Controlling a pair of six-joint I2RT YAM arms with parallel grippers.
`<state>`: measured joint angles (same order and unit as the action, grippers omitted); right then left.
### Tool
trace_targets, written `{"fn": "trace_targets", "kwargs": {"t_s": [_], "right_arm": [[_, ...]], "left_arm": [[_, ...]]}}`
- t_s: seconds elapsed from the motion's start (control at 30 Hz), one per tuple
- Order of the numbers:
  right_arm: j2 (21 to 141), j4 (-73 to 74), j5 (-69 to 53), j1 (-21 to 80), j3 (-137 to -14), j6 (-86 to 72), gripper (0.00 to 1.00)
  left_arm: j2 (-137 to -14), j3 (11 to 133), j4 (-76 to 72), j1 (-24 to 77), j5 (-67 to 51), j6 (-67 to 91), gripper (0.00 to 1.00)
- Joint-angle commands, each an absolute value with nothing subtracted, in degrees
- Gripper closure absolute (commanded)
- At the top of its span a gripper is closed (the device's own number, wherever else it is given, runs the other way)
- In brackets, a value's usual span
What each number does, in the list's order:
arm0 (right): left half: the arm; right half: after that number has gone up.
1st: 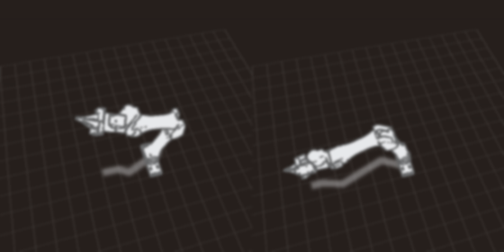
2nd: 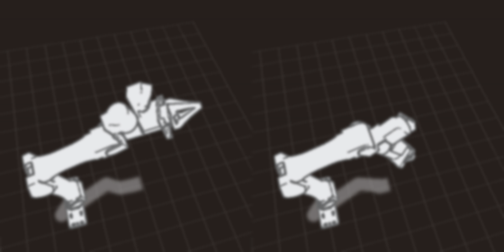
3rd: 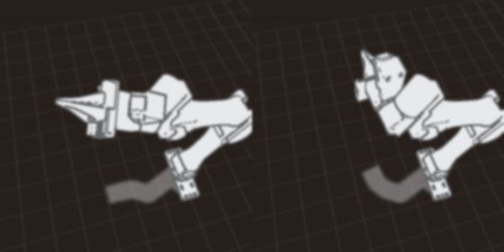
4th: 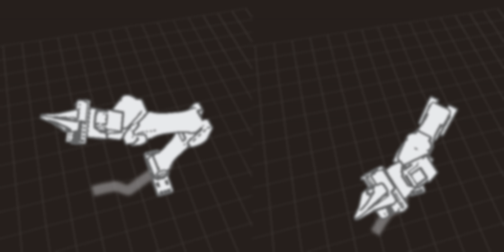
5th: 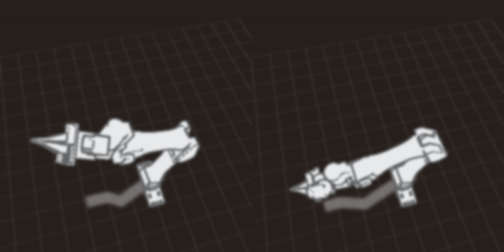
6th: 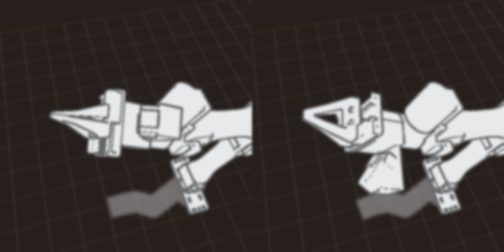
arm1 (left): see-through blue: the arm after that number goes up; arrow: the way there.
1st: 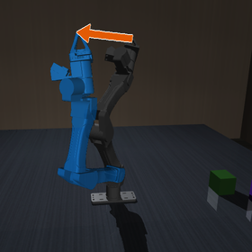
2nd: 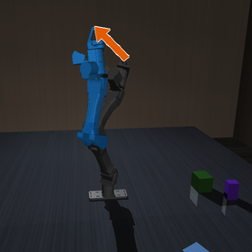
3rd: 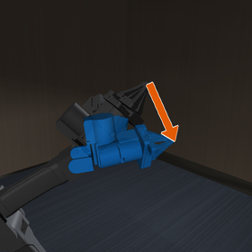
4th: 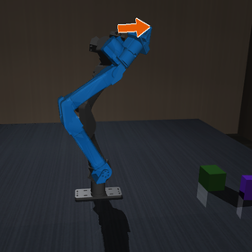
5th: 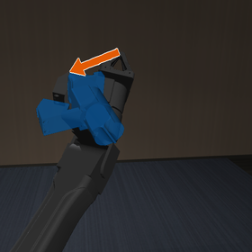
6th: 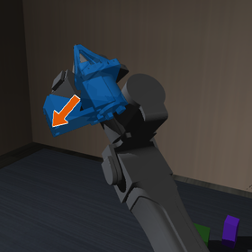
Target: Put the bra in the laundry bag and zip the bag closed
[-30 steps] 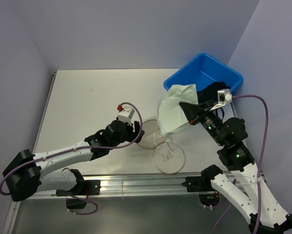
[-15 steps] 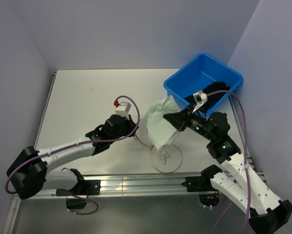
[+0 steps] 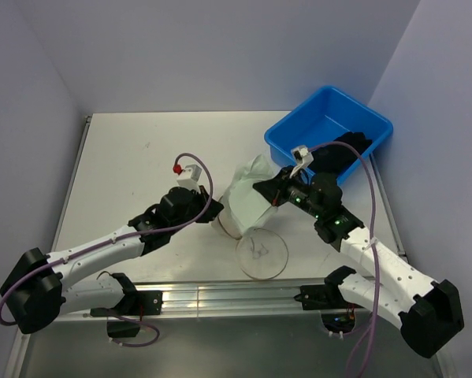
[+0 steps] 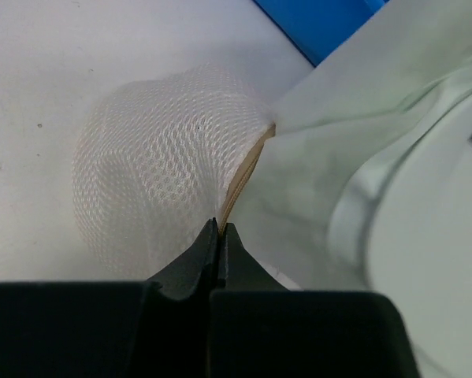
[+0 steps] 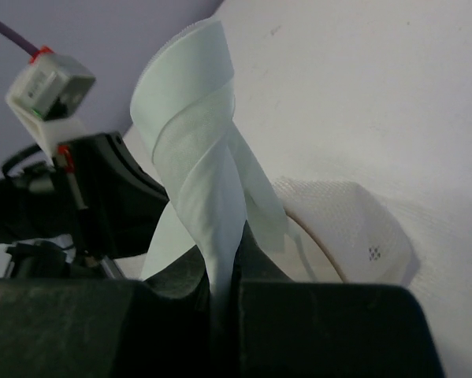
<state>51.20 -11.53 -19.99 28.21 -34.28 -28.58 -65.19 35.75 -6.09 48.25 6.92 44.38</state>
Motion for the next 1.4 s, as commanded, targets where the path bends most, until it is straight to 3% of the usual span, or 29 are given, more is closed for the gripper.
{"fn": "trace_targets", "kwargs": {"t_s": [0.0, 0.3, 0.77, 1.07, 1.37], "right_arm": [[51.68, -15.38, -10.57, 33.39, -32.44, -24.79, 1.0], [55.18, -23.63, 7.54, 41.57, -22.51, -26.37, 1.0], [66.18, -25.05, 5.81, 48.34, -24.7, -25.75, 1.0], [76.28, -20.83, 1.41, 49.04, -34.97, -26.36, 1.0], [74.19, -17.84, 13.61, 48.43, -37.88, -36.73, 1.0]], "left_arm": [[-63.28, 35.51, -8.35, 47.55, 5.01, 46.93, 1.0], [-64.42, 34.19, -10.28, 45.62, 2.29, 49.48, 1.0], [-66.36, 33.66, -15.38, 44.65, 0.44, 49.92, 1.0], [-65.13, 30.68, -19.86, 44.65, -4.57, 50.19, 1.0], [-60.21, 27.07, -18.02, 44.65, -5.36, 49.31, 1.0]]}}
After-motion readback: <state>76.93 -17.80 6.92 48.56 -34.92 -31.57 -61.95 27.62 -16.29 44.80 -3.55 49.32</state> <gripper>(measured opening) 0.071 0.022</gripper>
